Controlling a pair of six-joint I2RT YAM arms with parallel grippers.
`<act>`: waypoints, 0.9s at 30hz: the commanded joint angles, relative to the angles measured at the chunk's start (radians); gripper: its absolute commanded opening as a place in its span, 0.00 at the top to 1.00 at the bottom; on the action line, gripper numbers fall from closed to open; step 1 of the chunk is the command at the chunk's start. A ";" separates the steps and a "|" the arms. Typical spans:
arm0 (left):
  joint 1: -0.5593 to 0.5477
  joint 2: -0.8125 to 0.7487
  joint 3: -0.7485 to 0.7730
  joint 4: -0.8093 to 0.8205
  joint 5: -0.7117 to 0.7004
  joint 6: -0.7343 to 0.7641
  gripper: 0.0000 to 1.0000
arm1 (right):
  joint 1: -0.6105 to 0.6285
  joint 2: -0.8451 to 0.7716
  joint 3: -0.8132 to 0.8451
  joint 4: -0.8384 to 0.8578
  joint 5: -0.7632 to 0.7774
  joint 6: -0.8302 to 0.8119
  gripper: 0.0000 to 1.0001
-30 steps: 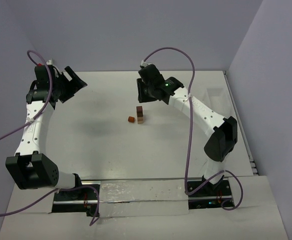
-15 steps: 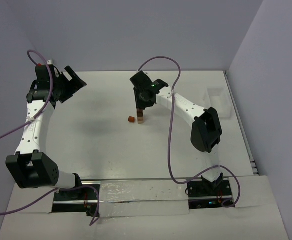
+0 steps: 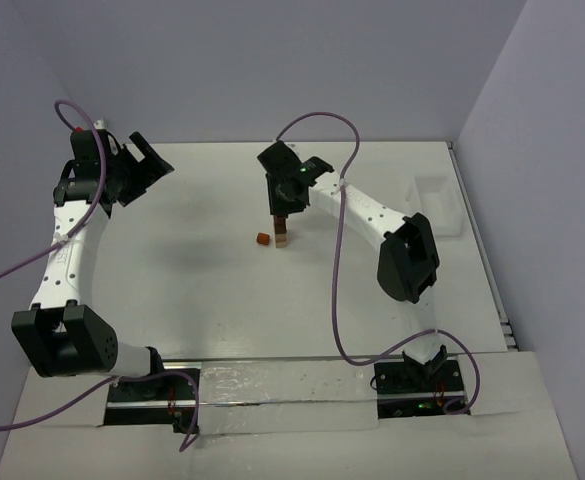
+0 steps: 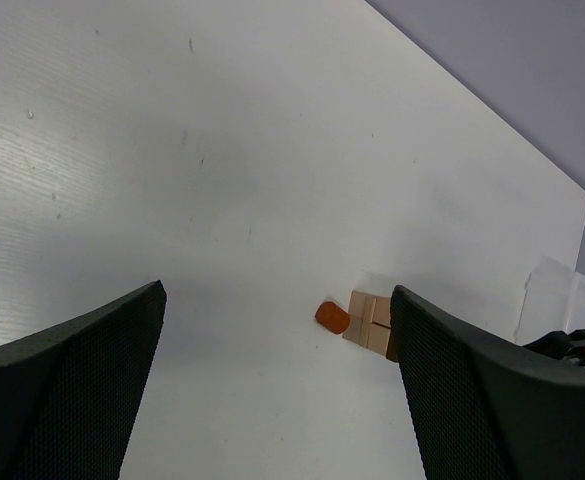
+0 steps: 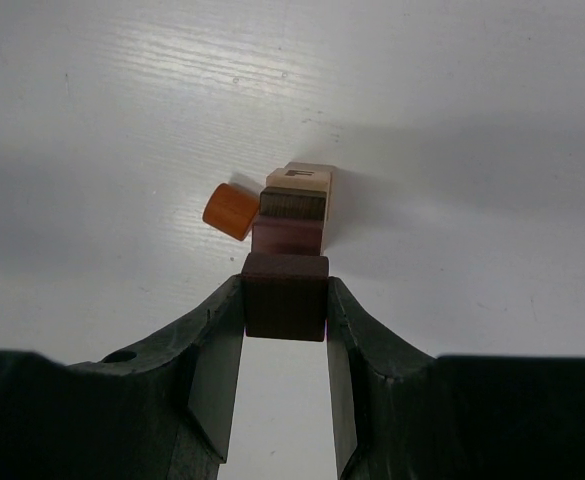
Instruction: Build the wood block tower
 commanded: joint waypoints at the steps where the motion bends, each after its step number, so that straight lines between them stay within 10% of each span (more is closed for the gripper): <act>1: -0.003 -0.012 0.028 0.037 0.005 0.003 0.01 | 0.007 0.024 0.064 -0.003 0.016 0.019 0.94; 27: -0.003 -0.001 0.034 0.035 0.013 0.003 0.01 | 0.014 0.071 0.099 -0.011 0.011 0.023 0.78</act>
